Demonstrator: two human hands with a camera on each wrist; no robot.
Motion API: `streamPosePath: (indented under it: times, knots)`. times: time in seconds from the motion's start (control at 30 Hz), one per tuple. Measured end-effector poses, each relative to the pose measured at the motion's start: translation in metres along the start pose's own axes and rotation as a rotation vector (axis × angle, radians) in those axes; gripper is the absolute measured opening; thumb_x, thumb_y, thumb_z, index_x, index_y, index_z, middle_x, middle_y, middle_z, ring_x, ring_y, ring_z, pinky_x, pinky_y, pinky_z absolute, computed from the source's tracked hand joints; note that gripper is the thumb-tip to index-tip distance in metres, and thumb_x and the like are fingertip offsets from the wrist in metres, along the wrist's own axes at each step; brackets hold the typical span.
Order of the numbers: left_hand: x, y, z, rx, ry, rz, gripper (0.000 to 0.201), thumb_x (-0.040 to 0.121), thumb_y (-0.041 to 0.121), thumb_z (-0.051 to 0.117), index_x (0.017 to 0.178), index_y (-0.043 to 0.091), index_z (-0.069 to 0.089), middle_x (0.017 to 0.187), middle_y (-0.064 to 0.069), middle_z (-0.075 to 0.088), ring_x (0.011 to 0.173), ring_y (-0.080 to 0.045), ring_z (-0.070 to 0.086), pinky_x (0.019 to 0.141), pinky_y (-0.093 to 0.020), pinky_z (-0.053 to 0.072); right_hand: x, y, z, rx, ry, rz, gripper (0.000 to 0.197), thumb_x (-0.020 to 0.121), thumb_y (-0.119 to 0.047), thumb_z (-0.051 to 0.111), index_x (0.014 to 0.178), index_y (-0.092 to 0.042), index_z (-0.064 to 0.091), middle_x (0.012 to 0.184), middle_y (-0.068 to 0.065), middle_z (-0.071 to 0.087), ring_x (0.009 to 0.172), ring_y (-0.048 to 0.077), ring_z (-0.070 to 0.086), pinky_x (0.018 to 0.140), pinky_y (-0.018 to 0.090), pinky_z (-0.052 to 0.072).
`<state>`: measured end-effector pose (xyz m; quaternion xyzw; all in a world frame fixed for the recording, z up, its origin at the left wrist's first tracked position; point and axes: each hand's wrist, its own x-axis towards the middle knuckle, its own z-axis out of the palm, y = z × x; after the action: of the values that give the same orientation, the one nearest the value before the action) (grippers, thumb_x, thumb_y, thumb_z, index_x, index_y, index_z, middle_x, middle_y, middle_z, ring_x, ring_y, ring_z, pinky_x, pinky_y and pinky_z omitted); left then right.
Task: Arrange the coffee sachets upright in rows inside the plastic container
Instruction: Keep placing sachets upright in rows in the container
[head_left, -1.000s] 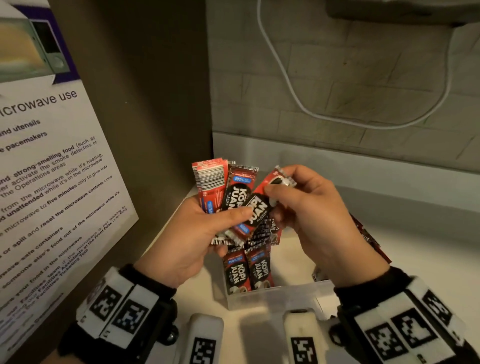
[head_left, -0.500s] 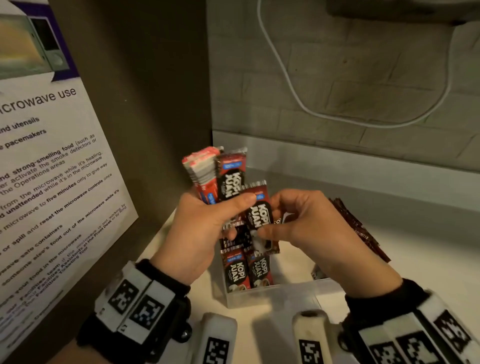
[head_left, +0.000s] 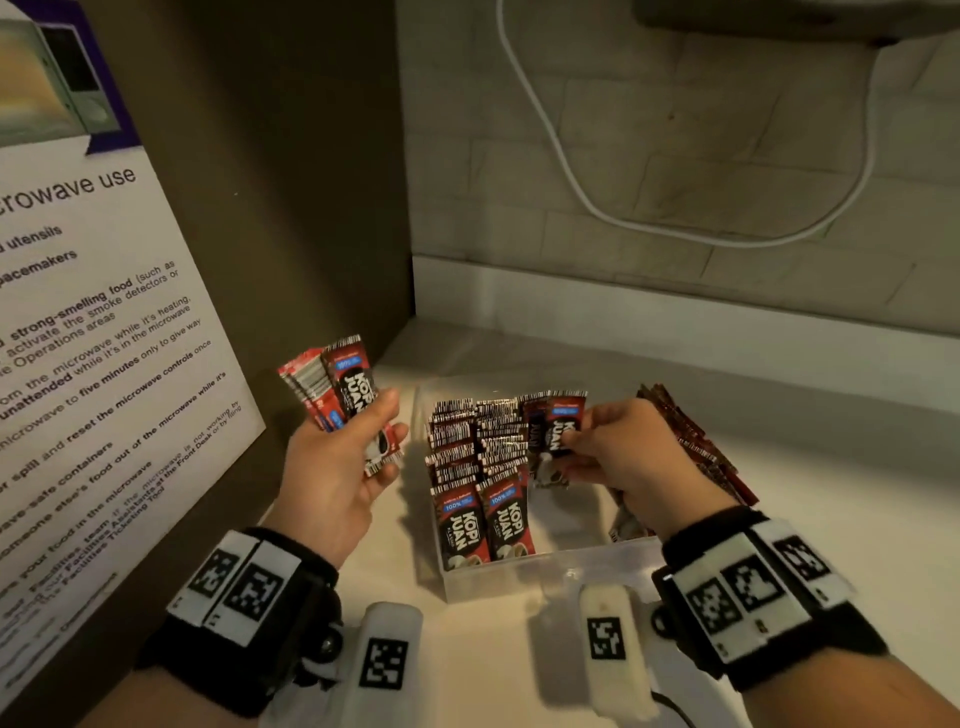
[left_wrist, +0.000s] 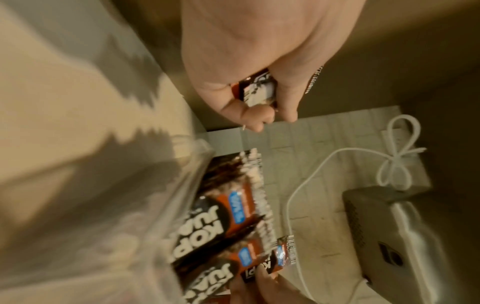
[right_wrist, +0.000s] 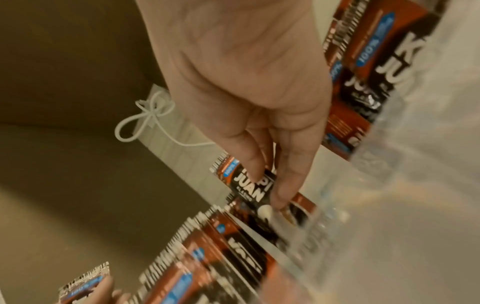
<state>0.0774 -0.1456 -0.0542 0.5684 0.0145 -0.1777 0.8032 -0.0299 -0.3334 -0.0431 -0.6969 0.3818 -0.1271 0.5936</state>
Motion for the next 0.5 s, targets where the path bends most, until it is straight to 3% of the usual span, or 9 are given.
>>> streamPosePath:
  times: [0.13,0.2,0.27,0.4,0.5]
  knots:
    - [0.004,-0.019,-0.010,-0.002,0.014,-0.099,0.013,0.083,0.019,0.072,0.093,0.019,0.064,0.085,0.002,0.067,0.072,-0.011,0.063,0.056,-0.026,0.048,0.009,0.009,0.010,0.022,-0.011,0.035,0.026,0.086,0.008,0.060,0.065,-0.006,0.052,0.090,0.027,0.068,0.084,0.038,0.069,0.082,0.051,0.056]
    - [0.004,-0.026,-0.011,-0.013,0.029,-0.145,0.016,0.083,0.017,0.072,0.097,0.016,0.065,0.091,-0.002,0.069,0.082,-0.017,0.064,0.071,-0.036,0.055,0.012,0.012,0.013,0.013,-0.016,0.029,0.027,0.086,0.007,0.060,0.064,-0.007,0.052,0.089,0.025,0.068,0.086,0.038,0.069,0.082,0.051,0.056]
    - [0.003,-0.030,-0.010,-0.008,0.025,-0.182,0.020,0.083,0.015,0.072,0.101,0.014,0.066,0.096,-0.005,0.071,0.092,-0.024,0.066,0.086,-0.048,0.054,0.014,0.015,0.015,0.017,-0.011,0.010,0.025,0.085,0.007,0.061,0.066,-0.007,0.053,0.089,0.024,0.068,0.087,0.038,0.069,0.082,0.051,0.056]
    - [0.001,-0.035,-0.004,0.005,-0.013,-0.211,0.006,0.086,0.011,0.068,0.088,0.016,0.066,0.081,-0.003,0.073,0.085,-0.023,0.067,0.082,-0.048,0.054,0.017,0.020,0.017,0.047,0.023,-0.025,0.019,0.081,0.006,0.066,0.076,-0.007,0.054,0.088,0.020,0.069,0.077,0.030,0.068,0.075,0.044,0.058]
    - [0.000,-0.039,-0.003,0.027,-0.029,-0.219,0.010,0.086,0.012,0.068,0.096,0.014,0.068,0.091,-0.007,0.075,0.089,-0.026,0.069,0.082,-0.049,0.055,0.017,0.024,0.018,0.071,0.031,-0.024,0.023,0.080,0.006,0.067,0.074,-0.008,0.051,0.080,0.015,0.066,0.073,0.027,0.067,0.075,0.043,0.058]
